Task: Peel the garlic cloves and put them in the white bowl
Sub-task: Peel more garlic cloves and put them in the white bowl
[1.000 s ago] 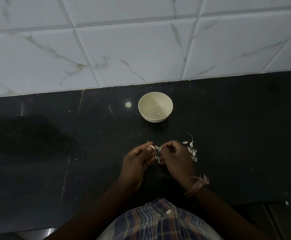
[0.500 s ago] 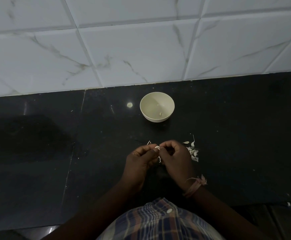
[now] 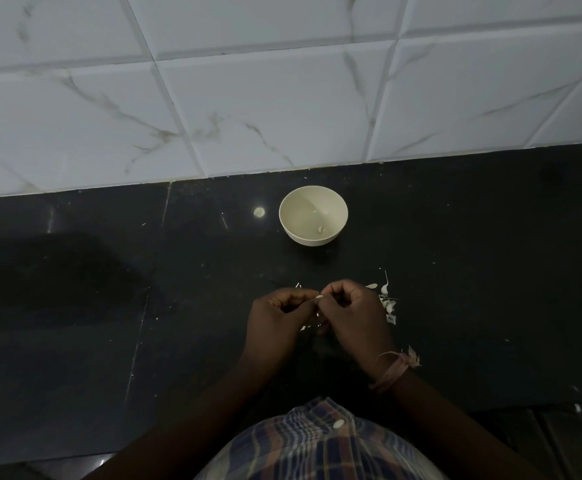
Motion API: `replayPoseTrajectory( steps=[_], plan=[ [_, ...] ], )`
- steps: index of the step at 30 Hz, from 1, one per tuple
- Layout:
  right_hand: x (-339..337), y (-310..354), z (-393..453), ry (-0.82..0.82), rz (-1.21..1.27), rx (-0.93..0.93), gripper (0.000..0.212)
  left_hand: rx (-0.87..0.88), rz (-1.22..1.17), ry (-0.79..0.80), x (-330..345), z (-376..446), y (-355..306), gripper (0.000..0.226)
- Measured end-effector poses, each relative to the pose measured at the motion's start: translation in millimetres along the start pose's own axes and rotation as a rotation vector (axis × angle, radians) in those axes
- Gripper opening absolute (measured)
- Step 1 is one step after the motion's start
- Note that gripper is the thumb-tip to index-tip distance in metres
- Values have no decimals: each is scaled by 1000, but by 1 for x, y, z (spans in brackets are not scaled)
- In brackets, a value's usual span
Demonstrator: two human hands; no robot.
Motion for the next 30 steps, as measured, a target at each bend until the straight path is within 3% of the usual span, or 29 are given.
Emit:
replayPoseTrajectory(
  steps=[8, 20, 26, 30],
  plan=[
    [-3, -7, 1, 39, 147, 38, 9, -21, -140, 117, 10, 2, -2, 8],
    [14, -28, -3, 78, 359, 237, 18, -314, -578, 353, 33, 4, 26, 25],
    [20, -34, -3, 54, 460, 305, 19, -448, -755, 364, 42, 3, 35, 22],
    [14, -44, -2, -9, 465, 339, 16, -544, -761, 275, 37, 7, 52, 18]
  ],
)
Point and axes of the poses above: each hand's wrist, its own z-axis towards the middle knuckle, its own x-axis out of the palm, y = z × x, the point moved 8 cm from there along z, towards the middle knuckle, and after that the axes turned 5 degrees about -x, right-handed, at the moved point
